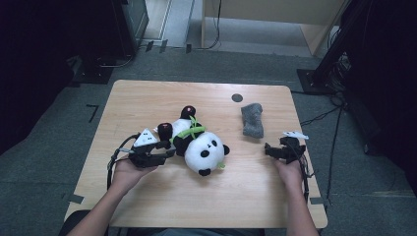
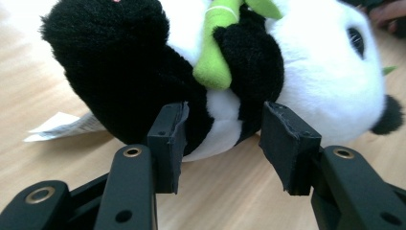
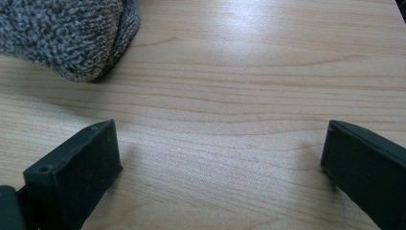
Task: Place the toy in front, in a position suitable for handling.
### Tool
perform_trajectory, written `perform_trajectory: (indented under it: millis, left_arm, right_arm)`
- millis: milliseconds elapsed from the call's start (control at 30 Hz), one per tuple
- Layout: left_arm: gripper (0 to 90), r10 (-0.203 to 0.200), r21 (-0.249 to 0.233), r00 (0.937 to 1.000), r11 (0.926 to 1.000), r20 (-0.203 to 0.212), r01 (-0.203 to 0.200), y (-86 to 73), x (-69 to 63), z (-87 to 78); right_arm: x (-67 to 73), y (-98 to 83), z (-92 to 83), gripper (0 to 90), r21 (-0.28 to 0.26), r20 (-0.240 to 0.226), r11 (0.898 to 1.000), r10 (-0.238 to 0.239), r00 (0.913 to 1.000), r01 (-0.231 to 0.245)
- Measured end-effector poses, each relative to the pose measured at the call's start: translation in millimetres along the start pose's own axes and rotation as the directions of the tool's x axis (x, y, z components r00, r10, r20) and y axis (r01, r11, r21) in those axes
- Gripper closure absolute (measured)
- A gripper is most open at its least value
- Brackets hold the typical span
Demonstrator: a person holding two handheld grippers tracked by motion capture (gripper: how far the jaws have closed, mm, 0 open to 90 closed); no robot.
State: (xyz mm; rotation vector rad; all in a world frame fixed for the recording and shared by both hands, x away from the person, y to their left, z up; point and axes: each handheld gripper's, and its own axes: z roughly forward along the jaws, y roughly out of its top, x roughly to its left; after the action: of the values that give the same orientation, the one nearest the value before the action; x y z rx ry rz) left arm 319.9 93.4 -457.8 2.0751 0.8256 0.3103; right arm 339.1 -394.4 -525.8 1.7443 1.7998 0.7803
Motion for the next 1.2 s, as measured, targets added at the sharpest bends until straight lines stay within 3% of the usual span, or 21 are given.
perform_trajectory:
  millis: [233, 300, 367, 533, 667, 767, 1067, 1133, 1200]
  left_arm:
    - [48.9, -0.046, 0.011, 0.9975, 0.9989, -0.053, 0.046, -0.4, 19.4, 3.2]
    - [47.8, -0.087, 0.003, 0.9955, 0.9962, -0.038, 0.087, 0.8, 29.1, 6.1]
    - [46.7, -0.102, -0.009, 0.9946, 0.9947, -0.018, 0.102, 2.6, 33.6, 8.6]
    - [45.9, -0.083, -0.022, 0.9961, 0.9964, -0.03, 0.082, 7.8, 39.9, 19.3]
    - [46.0, -0.098, -0.033, 0.9949, 0.9947, -0.026, 0.097, 10.5, 48.6, 26.4]
    - [46.2, -0.085, -0.042, 0.9951, 0.9957, -0.05, 0.083, 14.4, 55.0, 32.1]
    - [47.3, -0.158, -0.058, 0.9826, 0.9865, -0.097, 0.153, 25.6, 78.8, 48.4]
    - [47.6, -0.186, -0.054, 0.9774, 0.9819, -0.1, 0.181, 26.0, 82.4, 47.7]
    - [47.2, -0.191, -0.043, 0.9766, 0.9813, -0.099, 0.188, 24.4, 83.1, 44.9]
  right_arm:
    - [0.2, 0.0, -0.1, 0.0, 0.001, -0.002, 1.0, -0.003, 1.0, 0.003]
    - [0.3, 0.0, -0.1, 0.0, 0.001, -0.003, 1.0, -0.003, 1.0, 0.003]
    - [0.3, 0.0, -0.1, 0.0, 0.001, -0.003, 1.0, -0.004, 1.0, 0.004]
    - [0.4, 0.0, -0.2, 0.0, 0.001, -0.004, 1.0, -0.005, 1.0, 0.005]
    - [0.6, 0.0, -0.2, 0.0, 0.0, -0.006, 1.0, -0.006, 1.0, 0.006]
    - [0.8, 0.0, -0.1, 0.0, 0.0, -0.006, 1.0, -0.007, 1.0, 0.007]
    - [1.1, 0.1, -0.1, 0.0, 0.0, -0.008, 1.0, -0.008, 0.9999, 0.008]
    - [1.1, 0.1, -0.1, 0.0, 0.0, -0.008, 1.0, -0.009, 0.9999, 0.009]
    - [1.1, 0.1, -0.1, 0.0, 0.0, -0.008, 1.0, -0.009, 0.9999, 0.009]
